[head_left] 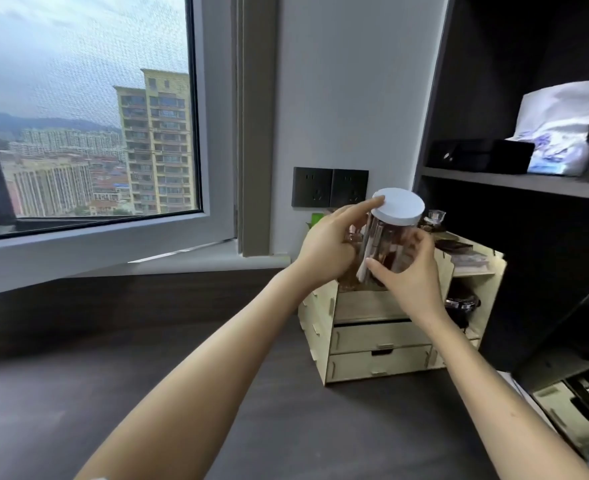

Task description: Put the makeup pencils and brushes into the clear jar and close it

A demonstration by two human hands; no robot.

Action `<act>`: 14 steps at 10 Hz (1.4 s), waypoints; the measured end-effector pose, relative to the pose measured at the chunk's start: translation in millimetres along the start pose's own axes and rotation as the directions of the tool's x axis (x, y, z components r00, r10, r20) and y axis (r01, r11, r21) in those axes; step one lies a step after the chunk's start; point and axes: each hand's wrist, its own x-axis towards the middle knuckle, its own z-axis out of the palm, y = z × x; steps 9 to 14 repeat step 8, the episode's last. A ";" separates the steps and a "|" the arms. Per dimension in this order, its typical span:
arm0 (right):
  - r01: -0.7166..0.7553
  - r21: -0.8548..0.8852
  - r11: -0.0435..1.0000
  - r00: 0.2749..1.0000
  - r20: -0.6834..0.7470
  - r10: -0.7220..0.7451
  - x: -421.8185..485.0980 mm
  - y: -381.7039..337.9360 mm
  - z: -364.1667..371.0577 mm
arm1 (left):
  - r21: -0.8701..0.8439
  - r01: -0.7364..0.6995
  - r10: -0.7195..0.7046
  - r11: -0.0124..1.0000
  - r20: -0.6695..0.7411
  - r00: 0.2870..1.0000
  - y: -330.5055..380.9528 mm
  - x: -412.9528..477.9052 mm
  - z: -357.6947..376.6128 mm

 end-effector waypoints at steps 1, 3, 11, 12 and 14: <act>-0.007 -0.064 0.998 1.000 -0.016 0.006 7.8 2.1 2.3 | 0.194 0.005 -0.008 0.981 0.017 1.000 -0.1 13.8 0.9; -0.078 -0.087 0.993 0.997 0.000 0.078 16.9 17.4 2.3 | 0.400 0.006 -0.033 0.917 0.062 0.998 -3.1 36.4 8.0; -0.083 -0.706 0.703 0.996 -0.080 0.036 7.6 32.8 13.6 | 0.474 -0.011 -0.027 0.880 0.073 0.997 -16.8 33.3 24.9; -0.083 -0.706 0.703 0.996 -0.080 0.036 7.6 32.8 13.6 | 0.474 -0.011 -0.027 0.880 0.073 0.997 -16.8 33.3 24.9; -0.083 -0.706 0.703 0.996 -0.080 0.036 7.6 32.8 13.6 | 0.474 -0.011 -0.027 0.880 0.073 0.997 -16.8 33.3 24.9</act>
